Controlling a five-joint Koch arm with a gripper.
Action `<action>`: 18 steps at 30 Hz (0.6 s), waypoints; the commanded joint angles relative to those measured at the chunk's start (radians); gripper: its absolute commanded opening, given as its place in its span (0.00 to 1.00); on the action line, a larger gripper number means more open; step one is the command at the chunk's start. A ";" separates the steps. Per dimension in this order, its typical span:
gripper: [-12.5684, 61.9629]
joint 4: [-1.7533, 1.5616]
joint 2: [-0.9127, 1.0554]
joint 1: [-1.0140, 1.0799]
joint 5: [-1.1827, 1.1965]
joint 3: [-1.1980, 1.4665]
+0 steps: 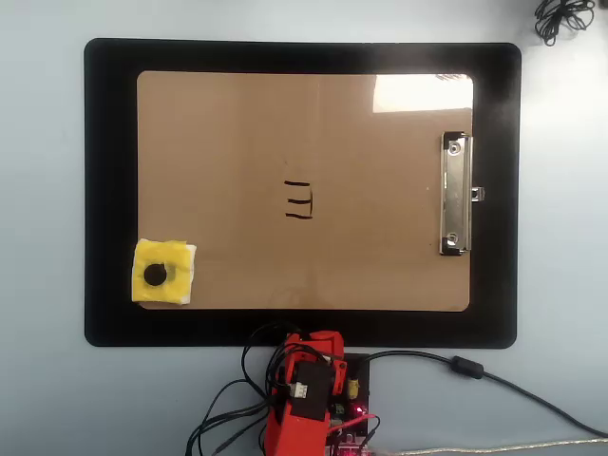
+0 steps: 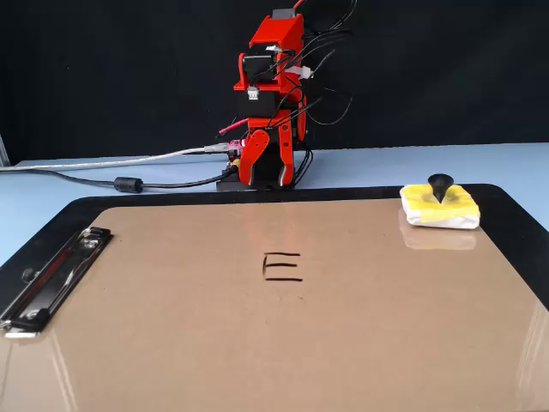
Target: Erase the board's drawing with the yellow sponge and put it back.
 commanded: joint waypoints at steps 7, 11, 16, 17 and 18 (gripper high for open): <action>0.63 0.046 0.051 0.014 0.003 0.006; 0.63 0.043 0.051 0.012 0.005 0.002; 0.62 0.034 0.043 -0.156 0.003 -0.275; 0.62 0.020 0.035 -0.230 0.000 -0.324; 0.62 -0.009 0.026 -0.310 -0.002 -0.368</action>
